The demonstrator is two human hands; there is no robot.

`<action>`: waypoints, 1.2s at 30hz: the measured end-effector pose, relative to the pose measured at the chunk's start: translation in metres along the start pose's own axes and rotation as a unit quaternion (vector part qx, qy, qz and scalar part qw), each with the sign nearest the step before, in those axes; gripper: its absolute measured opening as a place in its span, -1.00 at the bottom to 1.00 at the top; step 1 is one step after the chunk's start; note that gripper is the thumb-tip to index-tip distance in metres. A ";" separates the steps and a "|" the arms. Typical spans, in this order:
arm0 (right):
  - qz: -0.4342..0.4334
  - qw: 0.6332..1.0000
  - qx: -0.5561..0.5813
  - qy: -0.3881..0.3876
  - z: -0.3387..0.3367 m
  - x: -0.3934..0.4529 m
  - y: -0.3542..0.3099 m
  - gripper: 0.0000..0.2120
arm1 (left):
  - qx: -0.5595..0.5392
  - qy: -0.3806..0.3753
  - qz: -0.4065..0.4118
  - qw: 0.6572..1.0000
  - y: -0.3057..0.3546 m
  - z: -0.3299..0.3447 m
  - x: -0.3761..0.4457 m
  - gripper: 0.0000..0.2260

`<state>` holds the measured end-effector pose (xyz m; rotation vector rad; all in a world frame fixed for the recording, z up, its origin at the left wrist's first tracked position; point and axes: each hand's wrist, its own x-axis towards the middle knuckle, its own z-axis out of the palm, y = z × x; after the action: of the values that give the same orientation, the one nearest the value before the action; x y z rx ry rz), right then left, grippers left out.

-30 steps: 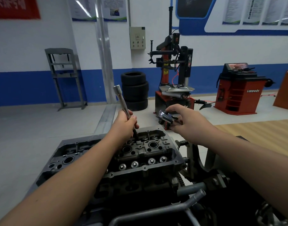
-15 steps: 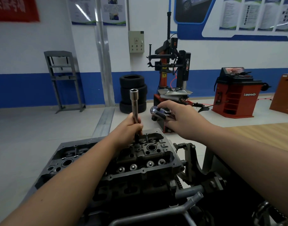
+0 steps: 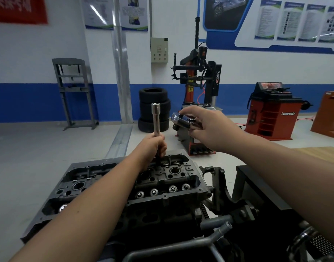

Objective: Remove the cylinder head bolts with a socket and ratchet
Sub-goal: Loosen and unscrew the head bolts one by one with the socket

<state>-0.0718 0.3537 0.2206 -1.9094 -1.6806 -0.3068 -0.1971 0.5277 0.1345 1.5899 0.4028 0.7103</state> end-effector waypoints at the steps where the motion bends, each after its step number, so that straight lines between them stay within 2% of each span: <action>1: -0.001 1.000 -0.002 0.002 0.000 0.001 0.000 -0.51 | 0.001 0.017 0.008 1.000 -0.003 0.000 0.001 -0.83; 5: 0.016 0.999 -0.005 0.027 0.001 0.013 -0.003 -0.49 | 0.092 0.053 0.006 0.994 -0.008 0.005 0.002 -0.68; 10: 0.009 0.999 -0.020 0.043 -0.014 0.040 -0.020 -0.51 | 0.119 0.086 0.019 0.989 -0.012 0.010 0.001 -0.58; 15: -0.031 0.997 -0.058 0.031 -0.030 0.060 -0.044 -0.45 | 0.124 0.087 0.013 0.988 -0.011 0.009 0.000 -0.58; 22: -0.067 0.987 -0.142 -0.030 -0.029 0.068 -0.059 -0.41 | 0.123 0.087 0.022 0.988 -0.009 0.011 -0.002 -0.60; 36: -0.080 0.982 -0.163 -0.052 -0.033 0.082 -0.070 -0.41 | 0.114 0.093 0.021 0.989 -0.007 0.012 -0.003 -0.63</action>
<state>-0.1178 0.4071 0.3093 -2.0532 -1.9569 -0.5868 -0.1901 0.5177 0.1264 1.7568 0.6053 0.8736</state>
